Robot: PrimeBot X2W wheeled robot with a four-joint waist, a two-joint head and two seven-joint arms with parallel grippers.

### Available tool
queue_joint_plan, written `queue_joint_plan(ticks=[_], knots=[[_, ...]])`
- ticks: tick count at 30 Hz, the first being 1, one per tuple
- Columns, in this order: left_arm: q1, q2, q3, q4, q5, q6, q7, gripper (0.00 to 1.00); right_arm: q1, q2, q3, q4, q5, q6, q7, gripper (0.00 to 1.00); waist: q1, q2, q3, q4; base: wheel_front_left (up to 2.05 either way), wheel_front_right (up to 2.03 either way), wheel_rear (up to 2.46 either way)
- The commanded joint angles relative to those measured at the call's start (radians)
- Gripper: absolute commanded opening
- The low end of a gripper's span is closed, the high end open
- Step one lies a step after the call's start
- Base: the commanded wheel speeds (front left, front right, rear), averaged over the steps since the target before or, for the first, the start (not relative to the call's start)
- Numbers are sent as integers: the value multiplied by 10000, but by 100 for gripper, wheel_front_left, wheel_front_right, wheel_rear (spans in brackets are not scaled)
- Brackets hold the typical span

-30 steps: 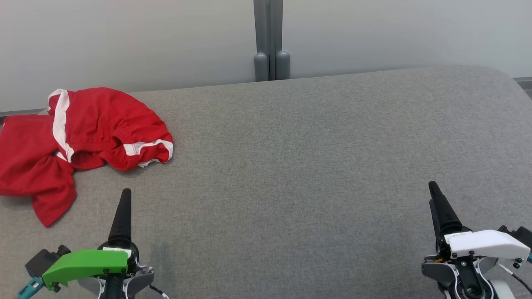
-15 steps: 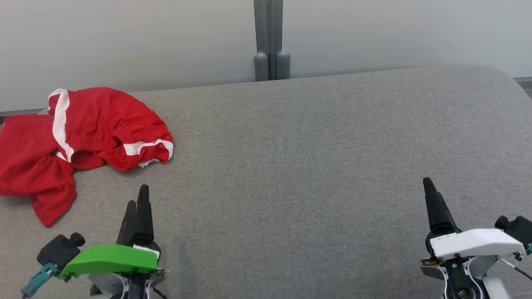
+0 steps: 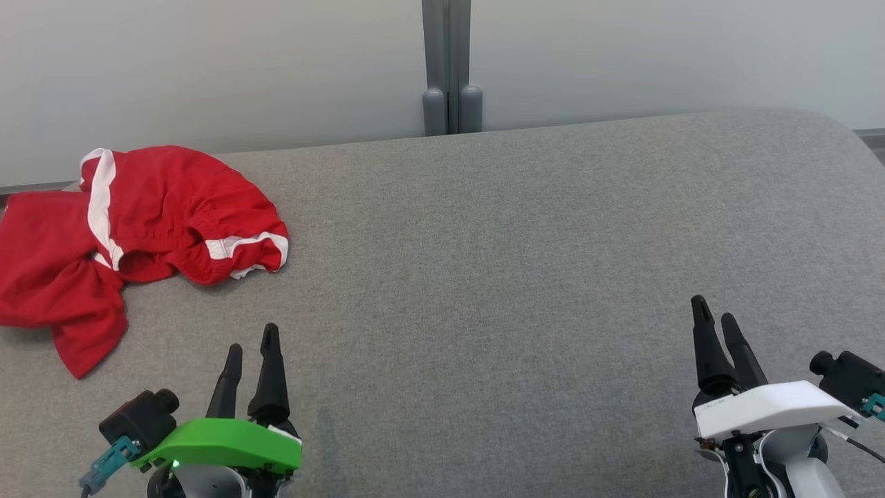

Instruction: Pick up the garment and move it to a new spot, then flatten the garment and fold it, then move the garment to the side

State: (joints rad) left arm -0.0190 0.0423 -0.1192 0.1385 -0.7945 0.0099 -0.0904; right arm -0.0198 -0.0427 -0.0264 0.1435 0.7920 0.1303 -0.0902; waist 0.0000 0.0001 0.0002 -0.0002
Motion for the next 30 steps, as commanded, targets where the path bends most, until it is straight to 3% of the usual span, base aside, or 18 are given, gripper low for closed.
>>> queue_joint_plan(ticks=[1, 30], knots=[[25, 65, -55, -94, 345, 73, -108, 100, 5, -55, 49, -177, -355, 4, -105, 100, 0, -1, 0, 6, 0, 0, 0], [59, 90, -719, 342, 3282, 568, -885, 100, 69, -75, 381, 144, -3873, 4, -889, 100, 0, -1, 11, 146, 0, 0, 0]])
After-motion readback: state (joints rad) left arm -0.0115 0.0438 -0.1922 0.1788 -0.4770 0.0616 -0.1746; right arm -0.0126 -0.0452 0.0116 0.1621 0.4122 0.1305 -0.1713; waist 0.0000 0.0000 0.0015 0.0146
